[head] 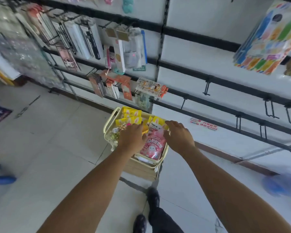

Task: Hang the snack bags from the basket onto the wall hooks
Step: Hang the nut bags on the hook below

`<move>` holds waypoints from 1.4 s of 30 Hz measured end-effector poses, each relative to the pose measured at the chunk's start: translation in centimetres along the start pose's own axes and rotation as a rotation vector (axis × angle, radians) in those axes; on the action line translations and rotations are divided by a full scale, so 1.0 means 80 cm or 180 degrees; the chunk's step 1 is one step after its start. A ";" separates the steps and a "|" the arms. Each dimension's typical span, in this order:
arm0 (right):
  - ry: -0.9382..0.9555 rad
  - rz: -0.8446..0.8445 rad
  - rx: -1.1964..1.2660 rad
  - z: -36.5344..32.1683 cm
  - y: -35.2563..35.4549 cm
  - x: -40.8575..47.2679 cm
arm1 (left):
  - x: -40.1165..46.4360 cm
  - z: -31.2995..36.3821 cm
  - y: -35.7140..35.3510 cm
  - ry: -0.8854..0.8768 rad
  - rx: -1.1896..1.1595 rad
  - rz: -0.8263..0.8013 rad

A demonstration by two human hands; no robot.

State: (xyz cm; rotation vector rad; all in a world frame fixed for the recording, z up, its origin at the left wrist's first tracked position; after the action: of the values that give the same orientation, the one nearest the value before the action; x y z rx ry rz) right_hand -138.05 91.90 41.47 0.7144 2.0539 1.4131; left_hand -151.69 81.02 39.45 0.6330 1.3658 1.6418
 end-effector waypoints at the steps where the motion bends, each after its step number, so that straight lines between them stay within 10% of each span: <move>1: 0.0036 -0.0087 0.0020 -0.010 -0.015 0.009 | 0.000 -0.020 -0.005 0.0115 -0.0041 -0.0030; 19: 0.0082 -0.1220 0.0707 -0.084 -0.262 0.157 | 0.083 -0.218 -0.147 0.1176 -0.0651 -0.0740; 32: -0.2261 -0.1202 0.2527 -0.112 -0.411 0.203 | 0.187 -0.308 -0.245 0.0806 -0.0674 -0.0954; 42: -0.2596 -0.1157 0.2788 -0.118 -0.432 0.210 | 0.196 -0.310 -0.265 0.0707 -0.0347 -0.1351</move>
State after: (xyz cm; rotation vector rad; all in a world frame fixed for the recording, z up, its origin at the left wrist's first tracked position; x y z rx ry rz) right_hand -160.66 86.58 9.43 0.9626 1.8814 -0.0840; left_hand -173.20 82.19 10.40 0.0845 1.4384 1.4542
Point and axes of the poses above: each hand's wrist, its own x-axis towards the middle knuckle, its own y-axis out of the back of the hand, z = x × y, the point moved 8 cm from there along x, towards the middle knuckle, and after that the axes turned 1 degree about z, right-handed, at the moved point
